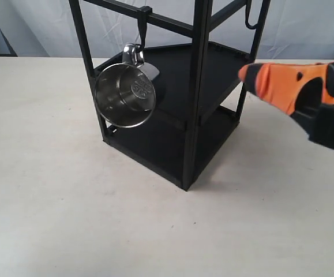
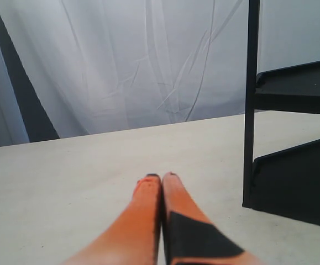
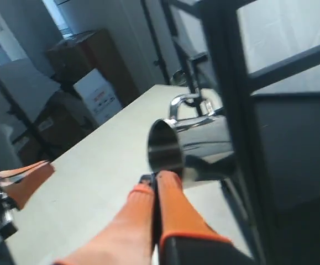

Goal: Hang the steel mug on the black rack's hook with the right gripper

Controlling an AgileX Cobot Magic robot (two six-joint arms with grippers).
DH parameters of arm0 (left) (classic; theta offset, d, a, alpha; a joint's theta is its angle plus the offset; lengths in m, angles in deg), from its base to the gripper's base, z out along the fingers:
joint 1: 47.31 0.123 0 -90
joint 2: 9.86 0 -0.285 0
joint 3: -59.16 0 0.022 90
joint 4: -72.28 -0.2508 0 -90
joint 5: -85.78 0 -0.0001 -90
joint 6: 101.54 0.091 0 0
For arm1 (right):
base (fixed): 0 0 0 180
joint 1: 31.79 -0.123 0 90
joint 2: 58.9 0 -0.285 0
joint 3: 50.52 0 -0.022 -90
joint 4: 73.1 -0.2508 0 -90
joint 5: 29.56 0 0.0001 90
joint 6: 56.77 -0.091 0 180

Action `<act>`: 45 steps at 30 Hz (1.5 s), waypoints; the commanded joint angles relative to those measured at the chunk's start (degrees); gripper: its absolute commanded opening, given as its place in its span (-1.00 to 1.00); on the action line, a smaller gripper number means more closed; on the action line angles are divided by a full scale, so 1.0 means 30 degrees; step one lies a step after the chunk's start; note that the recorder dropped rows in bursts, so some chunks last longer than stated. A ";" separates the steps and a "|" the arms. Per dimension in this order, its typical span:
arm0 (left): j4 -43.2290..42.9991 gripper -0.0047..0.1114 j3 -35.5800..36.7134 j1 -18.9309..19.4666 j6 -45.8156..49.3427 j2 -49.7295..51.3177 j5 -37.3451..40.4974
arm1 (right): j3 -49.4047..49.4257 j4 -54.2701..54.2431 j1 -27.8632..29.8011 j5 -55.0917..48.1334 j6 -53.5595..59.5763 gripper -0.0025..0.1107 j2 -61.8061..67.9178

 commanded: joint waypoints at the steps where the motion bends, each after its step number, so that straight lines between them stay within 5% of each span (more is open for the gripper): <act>1: -0.0014 -0.89 0.0008 -0.0090 -0.0048 -0.0090 -0.0101 | 0.2413 0.0968 0.3529 0.0423 0.0062 -0.95 -0.2538; 6: -0.0014 -0.89 0.0008 -0.0090 -0.0048 -0.0090 -0.0101 | 0.5338 0.3308 0.8138 -0.1655 0.0062 -0.95 -0.7172; 15: -0.0014 -0.89 0.0008 -0.0090 -0.0048 -0.0090 -0.0101 | 0.8558 0.5165 1.2844 -0.3263 0.0062 -0.95 -1.2984; 45: -0.0014 -0.89 0.0008 -0.0090 -0.0048 -0.0090 -0.0101 | 1.0559 0.5250 1.3340 -0.3783 -0.0010 -0.95 -1.3392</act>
